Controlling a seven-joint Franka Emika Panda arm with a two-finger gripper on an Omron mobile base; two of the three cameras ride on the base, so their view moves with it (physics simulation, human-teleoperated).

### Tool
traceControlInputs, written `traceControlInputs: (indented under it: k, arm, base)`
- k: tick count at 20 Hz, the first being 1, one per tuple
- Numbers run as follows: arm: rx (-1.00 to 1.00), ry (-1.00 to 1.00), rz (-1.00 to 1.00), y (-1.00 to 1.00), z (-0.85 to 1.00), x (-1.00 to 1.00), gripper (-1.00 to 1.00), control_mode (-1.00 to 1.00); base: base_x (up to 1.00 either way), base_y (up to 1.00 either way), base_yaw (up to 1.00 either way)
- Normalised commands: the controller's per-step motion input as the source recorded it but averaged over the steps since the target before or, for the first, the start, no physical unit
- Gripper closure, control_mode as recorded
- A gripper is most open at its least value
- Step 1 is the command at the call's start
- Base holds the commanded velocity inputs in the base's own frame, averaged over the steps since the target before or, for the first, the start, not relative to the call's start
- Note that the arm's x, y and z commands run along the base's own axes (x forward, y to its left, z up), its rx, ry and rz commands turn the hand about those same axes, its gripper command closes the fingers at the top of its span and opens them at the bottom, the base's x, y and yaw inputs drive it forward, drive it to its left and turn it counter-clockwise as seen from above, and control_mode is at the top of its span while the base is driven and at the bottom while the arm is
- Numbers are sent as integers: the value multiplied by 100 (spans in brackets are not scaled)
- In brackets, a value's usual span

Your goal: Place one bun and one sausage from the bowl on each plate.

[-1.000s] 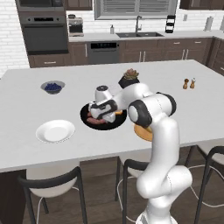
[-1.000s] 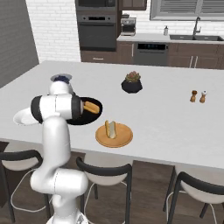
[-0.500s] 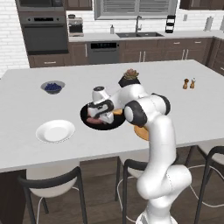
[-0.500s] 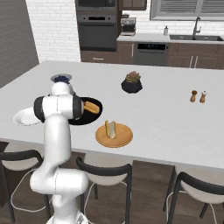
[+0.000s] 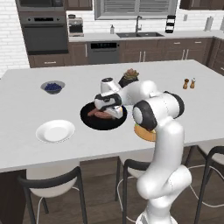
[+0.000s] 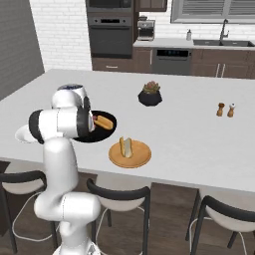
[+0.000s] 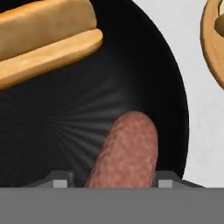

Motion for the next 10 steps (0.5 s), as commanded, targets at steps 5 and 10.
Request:
traceControlInputs:
  k: [5,10]
  arm:
    - [7,-5,-27,-100,95,-100,100,-100]
    - [9,0,-27,-100,59,-100,100,-100]
  base:
    - [0,0,0]
    - [0,0,0]
